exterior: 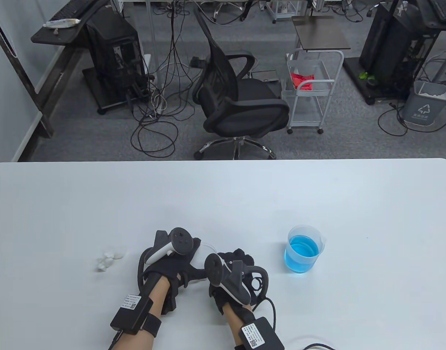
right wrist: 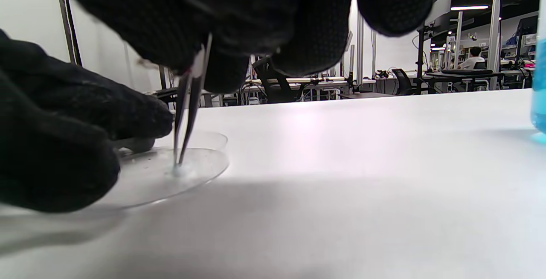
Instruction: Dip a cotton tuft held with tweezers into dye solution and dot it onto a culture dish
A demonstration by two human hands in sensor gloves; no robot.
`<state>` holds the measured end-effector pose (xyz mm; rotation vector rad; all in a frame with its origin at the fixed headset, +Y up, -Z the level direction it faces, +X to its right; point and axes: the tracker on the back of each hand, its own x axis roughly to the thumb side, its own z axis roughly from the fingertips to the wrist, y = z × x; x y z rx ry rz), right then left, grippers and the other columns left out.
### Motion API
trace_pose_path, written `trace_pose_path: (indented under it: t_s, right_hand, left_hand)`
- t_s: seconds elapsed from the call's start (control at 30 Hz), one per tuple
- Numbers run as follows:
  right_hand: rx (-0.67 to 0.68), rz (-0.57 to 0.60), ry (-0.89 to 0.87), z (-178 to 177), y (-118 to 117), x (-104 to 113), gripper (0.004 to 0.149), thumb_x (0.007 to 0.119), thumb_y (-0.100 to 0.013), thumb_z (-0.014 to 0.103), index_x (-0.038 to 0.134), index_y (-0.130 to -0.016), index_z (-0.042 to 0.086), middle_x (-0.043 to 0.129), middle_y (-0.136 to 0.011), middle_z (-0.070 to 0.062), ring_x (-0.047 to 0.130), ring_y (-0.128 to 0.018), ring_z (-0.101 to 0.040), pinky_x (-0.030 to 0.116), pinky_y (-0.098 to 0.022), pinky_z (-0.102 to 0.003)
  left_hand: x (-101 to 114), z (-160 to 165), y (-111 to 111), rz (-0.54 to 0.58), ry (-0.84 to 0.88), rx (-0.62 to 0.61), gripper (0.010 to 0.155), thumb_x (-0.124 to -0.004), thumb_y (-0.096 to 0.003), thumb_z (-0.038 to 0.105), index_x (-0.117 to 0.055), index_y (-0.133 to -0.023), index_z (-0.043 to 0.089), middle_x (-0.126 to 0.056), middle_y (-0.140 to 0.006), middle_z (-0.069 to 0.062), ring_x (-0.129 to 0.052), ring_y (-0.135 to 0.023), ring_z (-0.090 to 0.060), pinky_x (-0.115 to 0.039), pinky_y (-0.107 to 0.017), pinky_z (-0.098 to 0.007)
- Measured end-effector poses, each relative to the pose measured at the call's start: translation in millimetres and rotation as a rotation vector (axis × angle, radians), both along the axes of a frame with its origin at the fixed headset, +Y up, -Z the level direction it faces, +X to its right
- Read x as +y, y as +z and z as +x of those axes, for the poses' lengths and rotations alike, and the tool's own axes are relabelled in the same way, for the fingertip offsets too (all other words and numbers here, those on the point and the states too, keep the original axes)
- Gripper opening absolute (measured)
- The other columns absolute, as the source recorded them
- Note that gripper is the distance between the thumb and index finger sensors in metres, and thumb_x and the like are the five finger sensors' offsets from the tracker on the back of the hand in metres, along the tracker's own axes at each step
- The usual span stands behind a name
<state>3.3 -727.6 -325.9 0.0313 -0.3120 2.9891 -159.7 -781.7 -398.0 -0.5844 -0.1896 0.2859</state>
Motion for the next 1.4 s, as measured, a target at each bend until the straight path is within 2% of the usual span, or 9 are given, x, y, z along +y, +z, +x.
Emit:
trace_pose_path:
  t_s: [0.23,0.47,0.8,1.4]
  right_hand:
    - [0.001,-0.027,-0.002,-1.0,0.5,-0.3,0.031,0.091,-0.039,0.032,0.100,-0.064,0.016,0.094,-0.042,0.005,0.095,-0.066,-0.018,0.072,-0.057,-0.056]
    - [-0.029,0.017,-0.008,4.6,0.0,-0.4,0.031,0.091,-0.039,0.031,0.100,-0.064,0.015,0.094,-0.042,0.005,0.095,-0.066,-0.018,0.071,-0.057,-0.056]
    - [-0.044,0.007,0.009,6.4,-1.8,-3.7,0.031,0.091,-0.039,0.032,0.100,-0.064,0.016,0.094,-0.042,0.005,0.095,-0.066,-0.018,0.071,-0.057,-0.056]
    - [-0.005,-0.012,-0.010,0.5,1.8,2.6,0.030,0.091,-0.039,0.031,0.100,-0.063,0.015,0.094,-0.041,0.005,0.095,-0.065,-0.018,0.071,-0.057,-0.056]
  left_hand:
    - [0.0,0.0,0.0,0.000,0.000,0.000,0.099,-0.080,-0.0426,0.073,-0.018,-0.114,0.041,-0.015,-0.121,0.013,-0.015,-0.119,-0.023,-0.029,-0.084,-0.050]
    - [0.0,0.0,0.0,0.000,0.000,0.000,0.099,-0.080,-0.0427,0.073,-0.018,-0.114,0.041,-0.015,-0.121,0.013,-0.015,-0.119,-0.023,-0.029,-0.084,-0.050]
    - [0.1,0.0,0.0,-0.001,-0.002,0.000,0.099,-0.079,-0.0429,0.073,-0.018,-0.114,0.041,-0.015,-0.121,0.013,-0.015,-0.119,-0.023,-0.029,-0.084,-0.050]
    - [0.1,0.0,-0.3,-0.001,-0.002,0.000,0.099,-0.080,-0.0428,0.073,-0.018,-0.114,0.041,-0.015,-0.121,0.013,-0.015,-0.119,-0.023,-0.029,-0.084,-0.050]
